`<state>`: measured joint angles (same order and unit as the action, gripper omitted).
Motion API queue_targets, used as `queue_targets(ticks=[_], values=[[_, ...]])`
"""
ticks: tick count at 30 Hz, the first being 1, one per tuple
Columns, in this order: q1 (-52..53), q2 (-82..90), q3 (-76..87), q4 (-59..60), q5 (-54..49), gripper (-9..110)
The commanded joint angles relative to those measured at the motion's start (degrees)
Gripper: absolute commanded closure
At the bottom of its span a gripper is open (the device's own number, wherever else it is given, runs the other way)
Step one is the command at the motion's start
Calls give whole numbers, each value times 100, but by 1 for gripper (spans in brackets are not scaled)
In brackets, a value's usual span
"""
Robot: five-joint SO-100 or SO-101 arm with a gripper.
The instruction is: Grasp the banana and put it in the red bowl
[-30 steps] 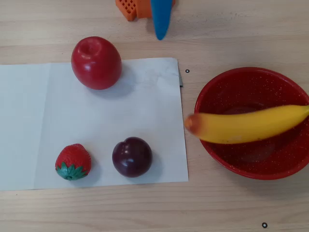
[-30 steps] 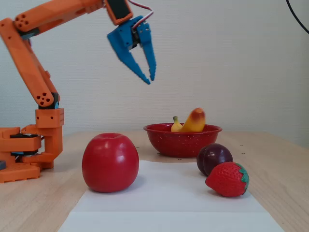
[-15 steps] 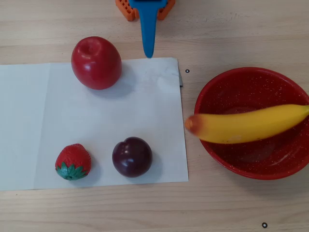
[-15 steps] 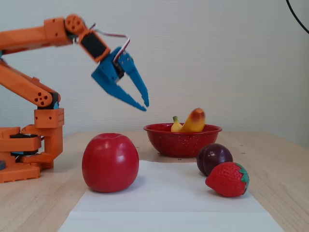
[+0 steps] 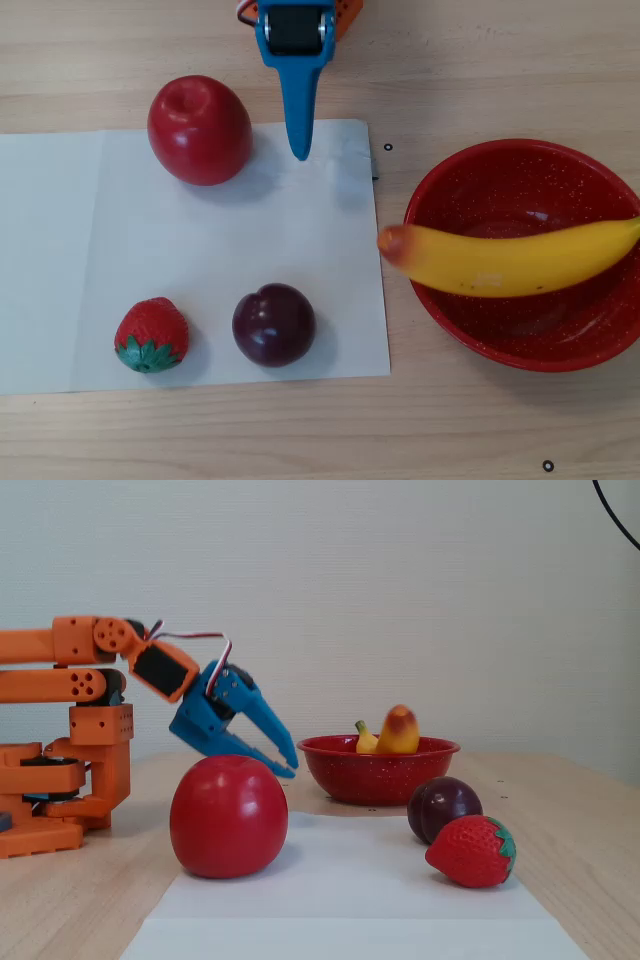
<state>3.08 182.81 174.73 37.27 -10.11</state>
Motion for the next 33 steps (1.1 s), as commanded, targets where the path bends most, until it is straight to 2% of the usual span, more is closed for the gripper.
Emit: queue_targets(ticks=[1,6,12,22,33], values=[[-79,439,26,-299,-211,101],[-44,589,519,-325,-316,101],[53,589,519,677,-123,101],[53,589,519,1538,62,101],[44,580,519,1556,18,101]])
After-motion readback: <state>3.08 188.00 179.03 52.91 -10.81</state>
